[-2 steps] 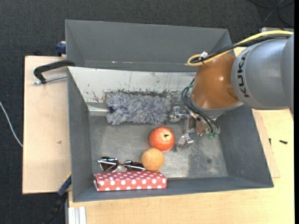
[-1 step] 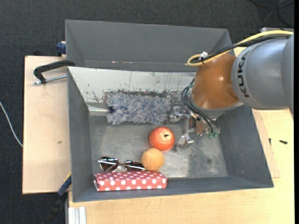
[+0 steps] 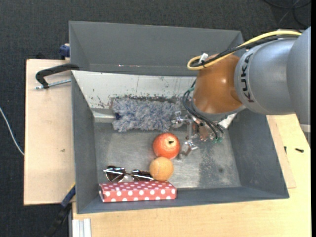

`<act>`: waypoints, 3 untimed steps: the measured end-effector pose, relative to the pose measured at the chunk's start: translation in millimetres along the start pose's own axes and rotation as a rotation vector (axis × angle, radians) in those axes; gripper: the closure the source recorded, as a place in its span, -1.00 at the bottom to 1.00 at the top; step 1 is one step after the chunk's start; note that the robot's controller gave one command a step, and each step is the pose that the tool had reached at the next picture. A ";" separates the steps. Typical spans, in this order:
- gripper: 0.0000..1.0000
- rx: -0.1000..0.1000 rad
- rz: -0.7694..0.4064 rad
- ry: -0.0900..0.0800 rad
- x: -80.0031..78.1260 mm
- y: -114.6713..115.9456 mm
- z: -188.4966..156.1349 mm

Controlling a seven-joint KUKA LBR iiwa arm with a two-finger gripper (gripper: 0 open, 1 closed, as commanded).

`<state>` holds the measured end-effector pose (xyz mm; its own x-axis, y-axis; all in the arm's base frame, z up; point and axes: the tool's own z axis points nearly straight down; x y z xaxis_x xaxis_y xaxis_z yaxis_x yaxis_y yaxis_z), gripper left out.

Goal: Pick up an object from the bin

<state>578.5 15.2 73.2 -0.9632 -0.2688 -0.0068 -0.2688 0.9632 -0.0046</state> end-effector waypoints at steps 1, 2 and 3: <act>-1.00 -0.004 -0.202 -0.001 -4.1 19.5 -1.4; 1.00 -0.005 -0.257 -0.001 12.0 52.7 -3.2; -1.00 -0.006 -0.258 0.000 12.6 52.7 -2.6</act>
Offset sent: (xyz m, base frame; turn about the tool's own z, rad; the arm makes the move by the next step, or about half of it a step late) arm -0.0278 0.0460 0.0010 -0.2579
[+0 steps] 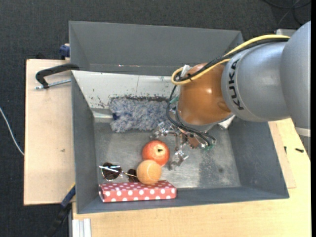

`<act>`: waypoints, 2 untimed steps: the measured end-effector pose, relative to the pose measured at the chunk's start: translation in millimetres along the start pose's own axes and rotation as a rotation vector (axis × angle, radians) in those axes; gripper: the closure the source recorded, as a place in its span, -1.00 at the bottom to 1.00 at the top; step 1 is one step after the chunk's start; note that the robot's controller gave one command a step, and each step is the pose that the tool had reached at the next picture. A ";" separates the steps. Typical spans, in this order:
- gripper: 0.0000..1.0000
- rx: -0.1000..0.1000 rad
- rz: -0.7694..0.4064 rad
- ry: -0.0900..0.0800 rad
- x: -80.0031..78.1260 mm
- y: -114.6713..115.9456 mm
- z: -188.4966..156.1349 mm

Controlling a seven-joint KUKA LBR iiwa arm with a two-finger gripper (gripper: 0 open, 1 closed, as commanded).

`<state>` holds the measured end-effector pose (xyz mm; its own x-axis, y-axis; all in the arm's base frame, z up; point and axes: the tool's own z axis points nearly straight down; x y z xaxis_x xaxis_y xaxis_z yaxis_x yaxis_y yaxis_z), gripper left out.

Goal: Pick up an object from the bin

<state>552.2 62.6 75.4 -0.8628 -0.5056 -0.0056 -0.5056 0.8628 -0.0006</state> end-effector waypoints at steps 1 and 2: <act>-1.00 0.000 0.000 0.000 0.0 0.0 0.0; 1.00 0.001 -0.334 -0.004 -17.5 79.0 1.7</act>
Offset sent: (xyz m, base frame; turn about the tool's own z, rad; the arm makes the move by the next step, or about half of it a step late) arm -0.0279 0.0747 -0.0054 -0.3352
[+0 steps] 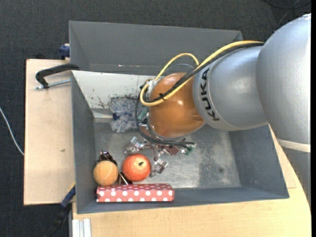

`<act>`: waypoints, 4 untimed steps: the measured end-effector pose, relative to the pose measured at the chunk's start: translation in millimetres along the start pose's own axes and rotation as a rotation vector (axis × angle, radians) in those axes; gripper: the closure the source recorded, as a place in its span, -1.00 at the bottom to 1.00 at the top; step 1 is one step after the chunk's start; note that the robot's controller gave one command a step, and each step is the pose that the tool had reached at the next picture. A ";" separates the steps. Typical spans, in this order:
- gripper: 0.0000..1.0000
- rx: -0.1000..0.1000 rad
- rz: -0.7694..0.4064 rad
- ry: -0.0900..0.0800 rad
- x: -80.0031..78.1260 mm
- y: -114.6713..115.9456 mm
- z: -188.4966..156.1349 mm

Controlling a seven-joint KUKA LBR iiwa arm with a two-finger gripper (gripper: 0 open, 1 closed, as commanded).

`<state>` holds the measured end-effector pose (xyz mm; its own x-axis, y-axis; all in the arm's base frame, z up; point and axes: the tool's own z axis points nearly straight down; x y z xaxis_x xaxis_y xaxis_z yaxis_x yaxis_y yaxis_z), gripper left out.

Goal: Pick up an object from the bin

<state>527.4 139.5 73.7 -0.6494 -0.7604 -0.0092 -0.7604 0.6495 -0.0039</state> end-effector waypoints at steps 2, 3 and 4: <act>1.00 -0.006 0.003 0.011 -5.3 5.4 -40.2; 1.00 0.002 0.020 -0.004 -27.0 -19.6 -64.8; 1.00 0.007 0.065 -0.011 -33.8 -24.5 -101.3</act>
Offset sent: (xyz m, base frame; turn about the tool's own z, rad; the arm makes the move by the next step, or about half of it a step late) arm 0.0065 0.0282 0.1404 0.0072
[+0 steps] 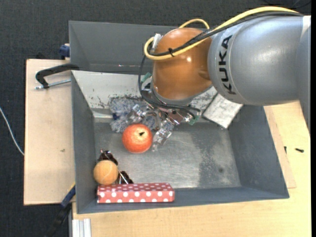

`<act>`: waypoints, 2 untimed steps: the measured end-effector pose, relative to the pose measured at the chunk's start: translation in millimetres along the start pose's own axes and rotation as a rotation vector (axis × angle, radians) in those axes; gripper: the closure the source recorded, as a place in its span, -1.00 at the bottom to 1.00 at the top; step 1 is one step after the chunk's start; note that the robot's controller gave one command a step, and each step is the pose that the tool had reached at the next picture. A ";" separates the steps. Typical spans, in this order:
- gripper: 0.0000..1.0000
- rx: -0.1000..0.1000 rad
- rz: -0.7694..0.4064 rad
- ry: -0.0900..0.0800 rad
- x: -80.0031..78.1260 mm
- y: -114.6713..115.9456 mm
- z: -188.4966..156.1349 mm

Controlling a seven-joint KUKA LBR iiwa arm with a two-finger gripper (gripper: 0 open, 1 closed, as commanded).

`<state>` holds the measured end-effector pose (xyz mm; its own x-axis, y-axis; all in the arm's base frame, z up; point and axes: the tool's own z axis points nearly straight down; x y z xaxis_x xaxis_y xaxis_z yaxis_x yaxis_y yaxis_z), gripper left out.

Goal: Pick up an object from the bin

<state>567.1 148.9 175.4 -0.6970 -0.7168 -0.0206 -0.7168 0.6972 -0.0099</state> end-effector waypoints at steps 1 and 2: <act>1.00 -0.008 0.033 0.014 14.9 -14.1 75.2; 1.00 -0.008 -0.083 0.017 11.7 -16.1 100.1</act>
Offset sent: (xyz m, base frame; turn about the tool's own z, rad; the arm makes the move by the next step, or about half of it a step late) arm 0.0140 -0.0082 -0.1054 -0.5695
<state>572.6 130.0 75.3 -0.6356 -0.7720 -0.0030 -0.7720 0.6356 -0.0023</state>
